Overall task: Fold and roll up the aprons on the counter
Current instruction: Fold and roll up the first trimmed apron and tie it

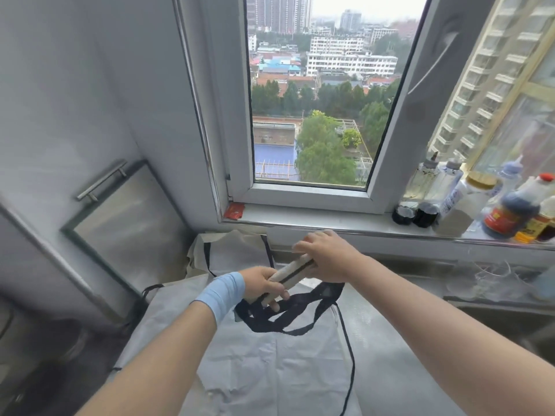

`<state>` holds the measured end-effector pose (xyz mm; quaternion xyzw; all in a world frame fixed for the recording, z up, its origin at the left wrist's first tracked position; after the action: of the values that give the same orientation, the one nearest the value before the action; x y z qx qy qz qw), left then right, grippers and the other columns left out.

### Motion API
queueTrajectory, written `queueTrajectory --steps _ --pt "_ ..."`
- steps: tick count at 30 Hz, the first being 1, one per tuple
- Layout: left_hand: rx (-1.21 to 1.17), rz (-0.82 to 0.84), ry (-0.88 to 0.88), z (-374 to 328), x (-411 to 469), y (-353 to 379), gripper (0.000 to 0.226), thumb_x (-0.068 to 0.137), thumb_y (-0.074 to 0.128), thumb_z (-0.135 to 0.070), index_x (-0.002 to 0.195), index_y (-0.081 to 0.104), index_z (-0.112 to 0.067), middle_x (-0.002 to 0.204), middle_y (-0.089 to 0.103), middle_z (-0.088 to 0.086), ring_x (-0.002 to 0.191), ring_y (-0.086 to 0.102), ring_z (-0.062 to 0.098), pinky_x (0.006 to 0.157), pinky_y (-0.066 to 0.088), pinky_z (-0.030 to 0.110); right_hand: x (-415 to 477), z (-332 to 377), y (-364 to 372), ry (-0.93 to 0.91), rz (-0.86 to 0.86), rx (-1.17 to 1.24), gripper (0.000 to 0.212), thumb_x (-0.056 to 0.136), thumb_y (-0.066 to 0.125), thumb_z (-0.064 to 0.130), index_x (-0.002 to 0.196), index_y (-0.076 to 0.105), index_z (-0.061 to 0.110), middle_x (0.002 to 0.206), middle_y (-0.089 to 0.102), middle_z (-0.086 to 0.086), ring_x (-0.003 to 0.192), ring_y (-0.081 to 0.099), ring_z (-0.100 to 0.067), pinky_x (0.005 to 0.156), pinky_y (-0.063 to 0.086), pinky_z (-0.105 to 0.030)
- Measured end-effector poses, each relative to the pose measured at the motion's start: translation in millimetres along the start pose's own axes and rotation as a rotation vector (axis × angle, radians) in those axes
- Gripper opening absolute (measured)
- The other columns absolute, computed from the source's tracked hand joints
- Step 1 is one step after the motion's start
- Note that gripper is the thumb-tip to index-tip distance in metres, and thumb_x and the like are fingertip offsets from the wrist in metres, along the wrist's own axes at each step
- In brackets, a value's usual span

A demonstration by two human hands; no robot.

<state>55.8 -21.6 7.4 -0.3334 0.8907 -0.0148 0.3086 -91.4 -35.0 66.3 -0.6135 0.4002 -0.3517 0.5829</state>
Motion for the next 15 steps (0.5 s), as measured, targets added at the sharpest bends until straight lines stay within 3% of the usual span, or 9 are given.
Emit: queueTrajectory --steps 3,7,10,15 --pt "-0.281 -0.018 0.092 -4.2 -14.0 -11.9 0.020 0.100 0.048 -0.012 0.119 0.053 -0.014 0.100 0.066 0.004 0.075 0.068 0.020 0.059 0.054 0.026 -5.7 24.0 -11.7 -0.062 -0.345 -0.192 0.048 0.088 0.059 0.022 0.135 0.051 0.021 0.142 0.049 -0.012 0.134 0.044 -0.034 0.114 0.029 -0.050" --pt "-0.510 0.094 0.142 -11.3 -34.3 -17.5 0.022 0.100 0.047 -0.012 0.120 0.057 -0.017 0.097 0.068 0.003 0.076 0.068 0.020 0.065 0.056 0.030 -12.2 56.9 -16.4 0.056 -0.480 -0.283 0.061 0.087 0.052 0.019 0.146 0.042 0.011 0.154 0.037 -0.018 0.144 0.031 -0.037 0.117 0.027 -0.053" --pt "-0.565 0.207 0.177 -19.2 -48.0 -11.8 0.024 0.100 0.046 -0.010 0.122 0.054 -0.014 0.095 0.065 0.004 0.077 0.068 0.020 0.065 0.057 0.031 -13.1 67.4 -27.4 0.156 -0.580 -0.344 0.048 0.093 0.044 0.016 0.141 0.048 0.008 0.150 0.044 -0.017 0.142 0.035 -0.037 0.115 0.028 -0.056" --pt "-0.553 0.179 0.223 -24.2 -50.7 -10.8 0.030 0.096 0.055 -0.021 0.125 0.057 -0.014 0.107 0.067 0.005 0.086 0.068 0.022 0.069 0.055 0.029 -9.1 69.4 -44.1 0.096 -0.660 -0.452 0.036 0.095 0.037 0.013 0.118 0.064 0.006 0.127 0.064 -0.015 0.124 0.056 -0.037 0.109 0.036 -0.059"
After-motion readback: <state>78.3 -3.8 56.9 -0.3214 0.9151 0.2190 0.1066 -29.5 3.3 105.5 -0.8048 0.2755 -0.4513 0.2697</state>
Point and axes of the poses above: each hand's wrist, its own x-axis towards the middle knuckle, its own y-axis out of the palm, z = x × y, the point moved 7 cm from there along x, towards the middle knuckle
